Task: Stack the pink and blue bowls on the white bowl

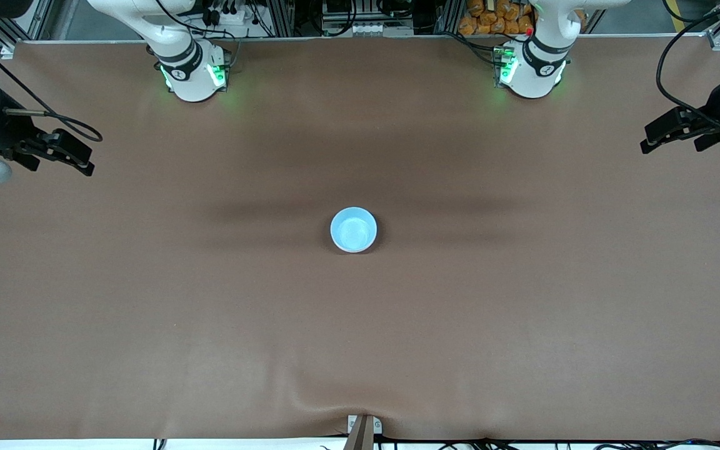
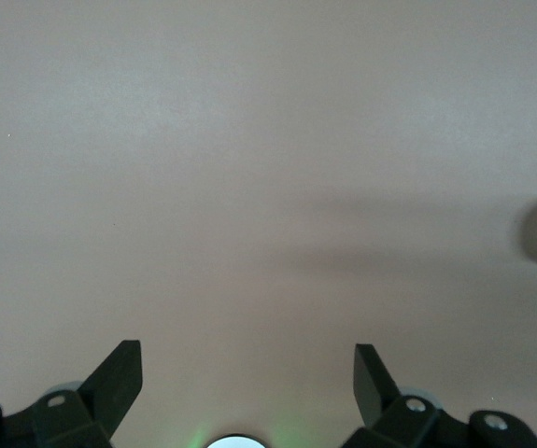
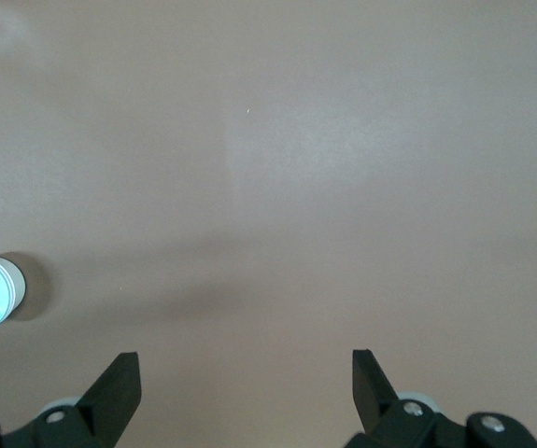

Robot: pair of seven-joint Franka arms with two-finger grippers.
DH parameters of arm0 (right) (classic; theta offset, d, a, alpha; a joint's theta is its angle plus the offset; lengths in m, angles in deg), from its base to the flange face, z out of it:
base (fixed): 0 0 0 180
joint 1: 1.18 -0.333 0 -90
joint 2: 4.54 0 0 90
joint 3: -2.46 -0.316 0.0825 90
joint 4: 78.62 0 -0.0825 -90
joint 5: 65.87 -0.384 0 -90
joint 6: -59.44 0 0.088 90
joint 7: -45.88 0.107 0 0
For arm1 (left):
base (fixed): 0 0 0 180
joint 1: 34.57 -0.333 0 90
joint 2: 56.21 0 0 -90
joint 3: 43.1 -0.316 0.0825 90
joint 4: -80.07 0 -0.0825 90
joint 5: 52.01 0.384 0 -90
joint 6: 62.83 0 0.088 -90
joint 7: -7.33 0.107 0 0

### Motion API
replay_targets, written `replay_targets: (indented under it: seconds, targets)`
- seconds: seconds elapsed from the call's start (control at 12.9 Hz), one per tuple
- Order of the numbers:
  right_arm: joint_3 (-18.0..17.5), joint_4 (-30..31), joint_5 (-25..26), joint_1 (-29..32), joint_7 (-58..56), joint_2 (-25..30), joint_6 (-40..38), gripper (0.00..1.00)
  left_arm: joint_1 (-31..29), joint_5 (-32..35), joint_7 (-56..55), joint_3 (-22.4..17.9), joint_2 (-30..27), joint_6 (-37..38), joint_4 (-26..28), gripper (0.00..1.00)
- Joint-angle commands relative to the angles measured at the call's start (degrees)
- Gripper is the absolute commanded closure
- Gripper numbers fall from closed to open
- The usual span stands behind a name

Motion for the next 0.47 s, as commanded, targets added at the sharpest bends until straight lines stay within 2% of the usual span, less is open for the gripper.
replay_targets:
  seconds: [0.0,0.39]
  targets:
    - [-0.46,-4.56,1.40,0.30,-0.81,-2.57,-2.22,0.00,-0.31,-1.22,1.14,0.03,-1.21,-0.42,0.20,0.00]
    - [-0.46,-4.65,1.32,0.30,-3.54,-2.57,-2.04,0.00,-0.39,-1.22,0.88,0.03,-0.77,-0.24,-1.20,0.00]
